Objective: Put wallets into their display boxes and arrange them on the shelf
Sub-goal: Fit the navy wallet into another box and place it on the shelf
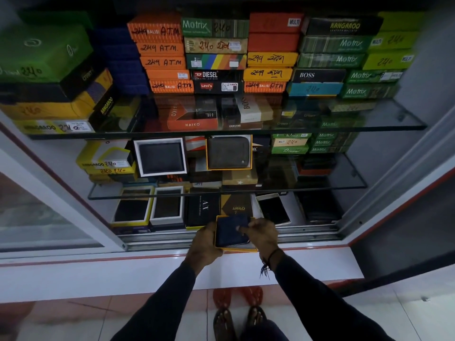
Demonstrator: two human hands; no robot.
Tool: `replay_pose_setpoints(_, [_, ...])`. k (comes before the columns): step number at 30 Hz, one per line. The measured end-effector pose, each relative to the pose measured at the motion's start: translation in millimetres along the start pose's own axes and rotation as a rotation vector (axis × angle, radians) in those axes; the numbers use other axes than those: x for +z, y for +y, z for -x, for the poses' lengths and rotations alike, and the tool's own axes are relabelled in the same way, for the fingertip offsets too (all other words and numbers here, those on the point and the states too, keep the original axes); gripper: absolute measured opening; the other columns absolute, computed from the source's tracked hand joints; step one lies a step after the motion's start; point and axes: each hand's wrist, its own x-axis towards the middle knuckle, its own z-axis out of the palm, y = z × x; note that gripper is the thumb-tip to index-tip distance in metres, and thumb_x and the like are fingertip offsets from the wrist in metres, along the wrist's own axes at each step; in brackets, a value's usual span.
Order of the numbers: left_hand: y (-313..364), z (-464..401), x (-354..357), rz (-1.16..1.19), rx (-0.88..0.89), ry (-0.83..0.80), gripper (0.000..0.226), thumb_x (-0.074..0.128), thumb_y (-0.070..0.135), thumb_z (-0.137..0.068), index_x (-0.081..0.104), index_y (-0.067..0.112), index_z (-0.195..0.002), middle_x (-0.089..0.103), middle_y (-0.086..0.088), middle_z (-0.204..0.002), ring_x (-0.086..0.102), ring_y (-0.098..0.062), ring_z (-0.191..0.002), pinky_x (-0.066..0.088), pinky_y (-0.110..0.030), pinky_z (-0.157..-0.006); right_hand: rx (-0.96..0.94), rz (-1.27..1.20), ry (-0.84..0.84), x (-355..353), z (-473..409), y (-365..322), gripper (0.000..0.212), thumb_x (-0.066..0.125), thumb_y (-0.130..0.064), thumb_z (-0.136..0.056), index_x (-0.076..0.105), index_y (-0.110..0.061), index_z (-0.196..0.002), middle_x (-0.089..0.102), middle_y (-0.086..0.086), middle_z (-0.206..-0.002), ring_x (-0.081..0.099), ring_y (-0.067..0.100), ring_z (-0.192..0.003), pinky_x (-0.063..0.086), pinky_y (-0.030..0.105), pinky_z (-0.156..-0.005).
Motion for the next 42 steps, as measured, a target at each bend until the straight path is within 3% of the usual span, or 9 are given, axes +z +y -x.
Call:
replay_pose_setpoints(5, [5.5,4.0,-20.9,0.318,-0.020,-0.107,0.099,0.091,-0.003,-0.063,0.043,0.023,-0.145,0.066,0.007,-0.113,0.066,-0.020,-0.109,0.060,-0.034,-0.087,0.059,-0.295,-0.126,-28.7,1.7,-14.2,0.022,0.086,-0.008,-0.071,0.064,-0.011,-0.073,0.070,0.009,-0.082,0.068,0.025,-0.082,0.059,0.040,-0.076])
replay_pose_setpoints(8, [11.4,8.9,-39.3,0.481,-0.020,-0.112,0.089,0.088,-0.007,-0.068,0.050,0.020,-0.144,0.063,-0.007,-0.110,0.065,-0.032,-0.111,0.062,-0.037,-0.083,0.106,-0.448,-0.351,-61.7,4.0,-19.6,0.016,0.079,-0.006,-0.079,0.063,-0.008,-0.084,0.069,0.012,-0.090,0.069,0.023,-0.082,0.057,0.031,-0.072])
replay_pose_setpoints(14, [28.2,21.2,-54.1,0.543,0.068,-0.175,0.074,0.093,0.003,-0.065,0.064,0.027,-0.129,0.066,-0.009,-0.120,0.069,-0.012,-0.095,0.060,-0.027,-0.077,0.113,-0.403,-0.562,-86.5,8.9,-21.4,0.023,0.072,-0.015,-0.087,0.065,-0.003,-0.104,0.070,0.010,-0.103,0.067,0.021,-0.097,0.055,0.027,-0.082])
replay_pose_setpoints(20, [27.3,27.5,-55.4,0.583,0.081,-0.131,0.055,0.089,0.007,-0.071,0.070,0.020,-0.121,0.070,-0.017,-0.117,0.068,-0.032,-0.100,0.060,-0.041,-0.088,0.153,-0.453,-0.609,-85.4,10.6,-13.2,0.035,0.074,-0.023,-0.083,0.064,-0.006,-0.112,0.069,0.013,-0.113,0.067,0.021,-0.101,0.055,0.025,-0.079])
replay_pose_setpoints(24, [28.7,32.8,-52.9,1.014,-0.043,-0.201,0.027,0.075,0.005,-0.080,0.075,0.009,-0.106,0.073,-0.020,-0.100,0.073,-0.028,-0.086,0.061,-0.033,-0.072,0.253,-0.729,-0.677,-77.6,11.8,-5.7,0.036,0.070,-0.031,-0.087,0.069,-0.006,-0.113,0.073,0.018,-0.115,0.070,0.030,-0.104,0.058,0.036,-0.085])
replay_pose_setpoints(29, [28.0,34.4,-43.7,1.315,-0.040,-0.356,0.034,0.070,0.017,-0.072,0.074,0.000,-0.102,0.074,-0.022,-0.094,0.072,-0.030,-0.083,0.059,-0.038,-0.076,0.205,-0.698,-0.929,-54.4,33.6,-15.9,0.035,0.061,-0.003,-0.092,0.060,0.003,-0.126,0.066,0.026,-0.126,0.066,0.039,-0.116,0.057,0.041,-0.095])
replay_pose_setpoints(33, [18.4,32.8,-45.6,1.338,-0.062,-0.379,0.046,0.071,0.022,-0.070,0.071,-0.001,-0.110,0.071,-0.023,-0.096,0.070,-0.031,-0.084,0.059,-0.038,-0.077,0.189,-0.622,-0.760,-48.6,35.2,-20.0,0.018,0.057,0.005,-0.092,0.070,-0.003,-0.102,0.076,0.016,-0.092,0.075,0.023,-0.079,0.062,0.028,-0.071])
replay_pose_setpoints(38, [-12.5,32.5,-56.4,1.193,-0.099,-0.171,0.022,0.066,0.010,-0.083,0.078,0.008,-0.102,0.070,-0.019,-0.099,0.068,-0.028,-0.086,0.053,-0.043,-0.085,0.112,-0.557,-0.572,-73.3,27.5,-25.9,0.024,0.062,0.011,-0.086,0.049,-0.008,-0.093,0.062,0.031,-0.110,0.066,0.039,-0.094,0.051,0.049,-0.100])
replay_pose_setpoints(42, [-27.1,32.6,-53.3,1.036,-0.153,0.069,0.026,0.066,-0.005,-0.086,0.079,0.015,-0.096,0.078,-0.009,-0.092,0.073,-0.024,-0.087,0.057,-0.034,-0.078,-0.003,-0.482,-0.466,-84.3,45.4,-39.6,0.042,0.073,0.011,-0.078,0.040,-0.014,-0.082,0.066,0.029,-0.102,0.070,0.036,-0.087,0.061,0.039,-0.082])
